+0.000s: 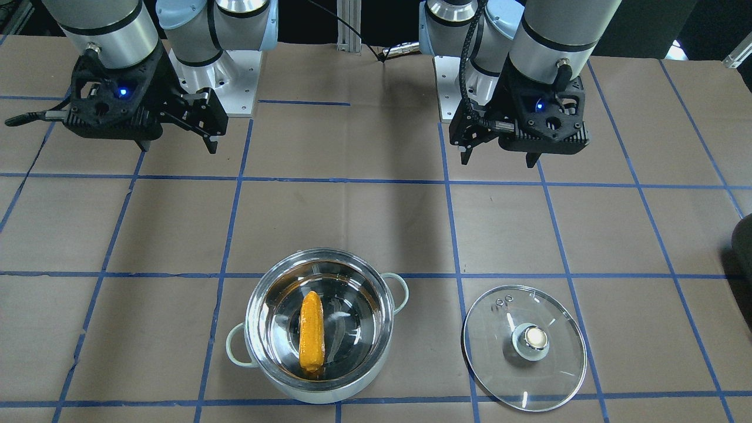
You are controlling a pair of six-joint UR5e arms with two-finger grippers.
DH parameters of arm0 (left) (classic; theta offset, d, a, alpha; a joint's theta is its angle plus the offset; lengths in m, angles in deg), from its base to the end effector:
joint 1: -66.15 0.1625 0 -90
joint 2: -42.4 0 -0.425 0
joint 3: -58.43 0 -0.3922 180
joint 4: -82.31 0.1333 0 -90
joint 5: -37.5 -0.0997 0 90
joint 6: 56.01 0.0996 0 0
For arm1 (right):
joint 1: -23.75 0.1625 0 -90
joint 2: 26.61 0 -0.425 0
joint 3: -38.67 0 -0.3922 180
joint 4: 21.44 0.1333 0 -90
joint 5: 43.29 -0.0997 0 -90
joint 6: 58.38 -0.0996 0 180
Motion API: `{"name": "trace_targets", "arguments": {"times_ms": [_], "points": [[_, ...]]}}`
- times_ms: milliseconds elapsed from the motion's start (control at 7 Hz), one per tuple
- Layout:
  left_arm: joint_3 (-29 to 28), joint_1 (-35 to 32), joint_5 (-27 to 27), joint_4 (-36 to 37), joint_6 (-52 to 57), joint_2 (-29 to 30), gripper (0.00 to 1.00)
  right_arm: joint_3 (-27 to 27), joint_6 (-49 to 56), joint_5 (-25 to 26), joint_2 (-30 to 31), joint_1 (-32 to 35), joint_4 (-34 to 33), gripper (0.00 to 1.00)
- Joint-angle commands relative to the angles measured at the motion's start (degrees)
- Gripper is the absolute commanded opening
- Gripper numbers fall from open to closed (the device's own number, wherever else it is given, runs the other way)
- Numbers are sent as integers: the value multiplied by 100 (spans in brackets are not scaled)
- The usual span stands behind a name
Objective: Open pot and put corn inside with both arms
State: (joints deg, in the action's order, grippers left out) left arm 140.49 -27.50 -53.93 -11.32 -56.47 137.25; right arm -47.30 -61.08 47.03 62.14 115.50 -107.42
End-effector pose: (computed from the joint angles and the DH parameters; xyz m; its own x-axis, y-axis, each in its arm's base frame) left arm -0.1641 -0.5169 0.5066 -0.9981 0.0559 -0.0250 0.0556 0.9984 0.0092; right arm 0.1479 -0.4942 0.5047 -0.9998 0.0164 0.0066 0.0166 0.9996 0.0214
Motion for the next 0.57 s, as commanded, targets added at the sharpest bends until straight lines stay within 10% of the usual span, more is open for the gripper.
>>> {"name": "trace_targets", "arguments": {"times_ms": [0,429], "points": [[38,31,29,-41,28,-36,100,-253,-2,21,221,-34,-243,100],[90,31,-6,-41,37,-45,100,-262,-64,65,230,-25,-234,100]]}}
